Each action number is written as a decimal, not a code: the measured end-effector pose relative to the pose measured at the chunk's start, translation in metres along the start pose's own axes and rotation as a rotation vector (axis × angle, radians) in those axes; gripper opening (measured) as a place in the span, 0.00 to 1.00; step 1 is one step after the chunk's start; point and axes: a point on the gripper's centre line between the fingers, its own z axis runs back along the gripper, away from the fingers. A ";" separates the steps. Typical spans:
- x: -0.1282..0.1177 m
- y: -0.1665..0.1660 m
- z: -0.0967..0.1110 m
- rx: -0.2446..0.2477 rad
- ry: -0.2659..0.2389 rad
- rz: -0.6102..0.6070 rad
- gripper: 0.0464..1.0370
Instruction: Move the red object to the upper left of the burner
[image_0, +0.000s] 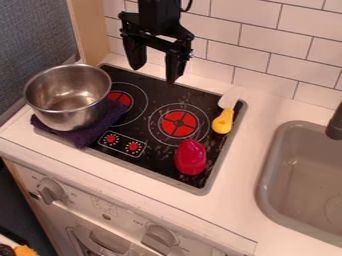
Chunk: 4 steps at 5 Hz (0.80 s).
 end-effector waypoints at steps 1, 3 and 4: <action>-0.004 -0.002 -0.010 -0.010 0.034 0.005 0.96; -0.025 -0.064 -0.005 -0.025 0.030 -0.110 0.96; -0.033 -0.085 -0.007 -0.019 0.050 -0.121 0.96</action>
